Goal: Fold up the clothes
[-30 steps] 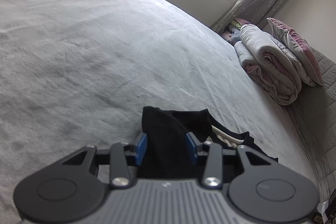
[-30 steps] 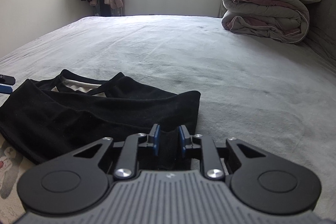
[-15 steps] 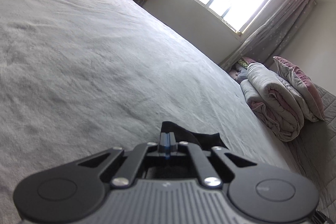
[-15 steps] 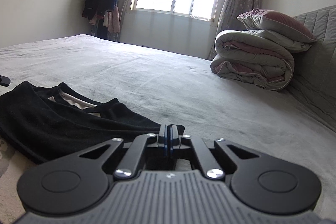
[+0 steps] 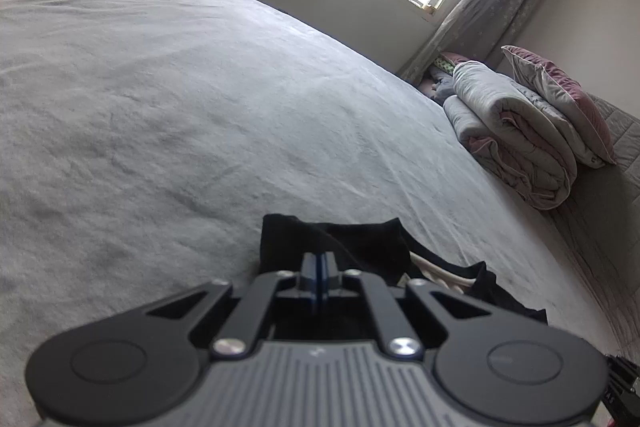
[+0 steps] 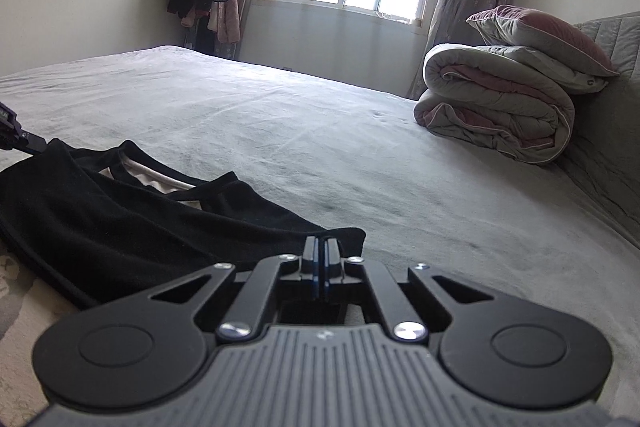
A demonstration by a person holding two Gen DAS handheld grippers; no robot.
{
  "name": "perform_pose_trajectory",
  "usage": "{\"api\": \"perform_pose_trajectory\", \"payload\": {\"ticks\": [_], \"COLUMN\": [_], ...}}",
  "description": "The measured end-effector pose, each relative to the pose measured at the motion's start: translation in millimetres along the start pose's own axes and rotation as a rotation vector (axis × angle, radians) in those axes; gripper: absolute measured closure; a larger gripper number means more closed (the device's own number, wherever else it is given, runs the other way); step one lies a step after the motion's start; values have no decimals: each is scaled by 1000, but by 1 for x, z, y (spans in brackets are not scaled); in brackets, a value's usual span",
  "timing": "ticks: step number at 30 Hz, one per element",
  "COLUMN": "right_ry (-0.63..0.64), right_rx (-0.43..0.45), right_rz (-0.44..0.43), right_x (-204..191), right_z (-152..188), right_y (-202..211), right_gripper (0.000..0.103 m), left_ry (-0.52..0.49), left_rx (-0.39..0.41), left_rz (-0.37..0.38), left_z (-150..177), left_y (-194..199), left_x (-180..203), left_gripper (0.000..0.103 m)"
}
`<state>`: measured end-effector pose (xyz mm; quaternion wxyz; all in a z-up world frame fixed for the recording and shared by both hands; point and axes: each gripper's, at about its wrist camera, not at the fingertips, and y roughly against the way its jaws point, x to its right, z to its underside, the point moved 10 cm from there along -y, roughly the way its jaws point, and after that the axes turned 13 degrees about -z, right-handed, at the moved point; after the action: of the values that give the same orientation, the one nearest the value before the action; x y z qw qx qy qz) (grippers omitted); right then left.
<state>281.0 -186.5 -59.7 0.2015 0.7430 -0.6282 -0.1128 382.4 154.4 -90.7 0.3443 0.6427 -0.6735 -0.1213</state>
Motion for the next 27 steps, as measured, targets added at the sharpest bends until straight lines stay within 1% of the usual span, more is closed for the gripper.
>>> {"api": "perform_pose_trajectory", "payload": {"ticks": [1, 3, 6, 8, 9, 12, 13, 14, 16, 17, 18, 19, 20, 21, 22, 23, 25, 27], "right_ry": [-1, 6, 45, 71, 74, 64, 54, 44, 33, 33, 41, 49, 48, 30, 12, -7, -29, -29], "right_rx": [0, 9, 51, 75, 80, 84, 67, 24, -73, -125, -166, -182, -179, -163, -146, -129, -106, -99], "right_rz": [4, 18, 52, 74, 84, 100, 91, 75, 46, 33, 30, 35, 37, 25, 12, -1, -50, -92], "right_x": [0, 0, -1, -1, 1, 8, 10, 12, 13, 13, 12, 13, 13, 13, 14, 14, 11, 6], "right_z": [1, 2, -2, -6, -9, -14, -14, -9, 2, 9, 16, 18, 18, 15, 13, 10, 2, -6], "right_y": [1, 4, 14, 19, 19, 15, 10, 1, -17, -25, -31, -34, -33, -30, -27, -24, -22, -23], "right_gripper": [101, 101, 101, 101, 101, 101, 101, 101, 101, 100, 98, 93, 86, 83, 71, 62, 62, 62], "left_ry": [-18, -19, 44, 78, 94, 139, 147, 150, 125, 100, 72, 37, -7, -50, -94, -139, -211, -264], "left_rx": [15, 89, 170, 204, 214, 187, 168, 153, 142, 135, 131, 134, 141, 147, 152, 156, 162, 153], "left_rz": [-5, -20, -20, -37, -44, -53, -51, -49, -51, -47, -44, -45, -47, -47, -45, -42, -31, -1], "left_z": [1, 0, -3, -4, -4, -3, -3, -3, -5, -6, -7, -8, -9, -10, -10, -10, -9, -2], "left_y": [1, 9, 20, 23, 24, 21, 19, 18, 18, 18, 19, 20, 22, 24, 25, 26, 30, 31], "left_x": [3, 2, -10, -21, -26, -38, -39, -40, -37, -32, -27, -22, -15, -9, -3, 4, 16, 28], "left_gripper": [103, 103, 103, 103, 103, 103, 103, 103, 98, 89, 83, 71, 67, 65, 65, 65, 65, 66]}}
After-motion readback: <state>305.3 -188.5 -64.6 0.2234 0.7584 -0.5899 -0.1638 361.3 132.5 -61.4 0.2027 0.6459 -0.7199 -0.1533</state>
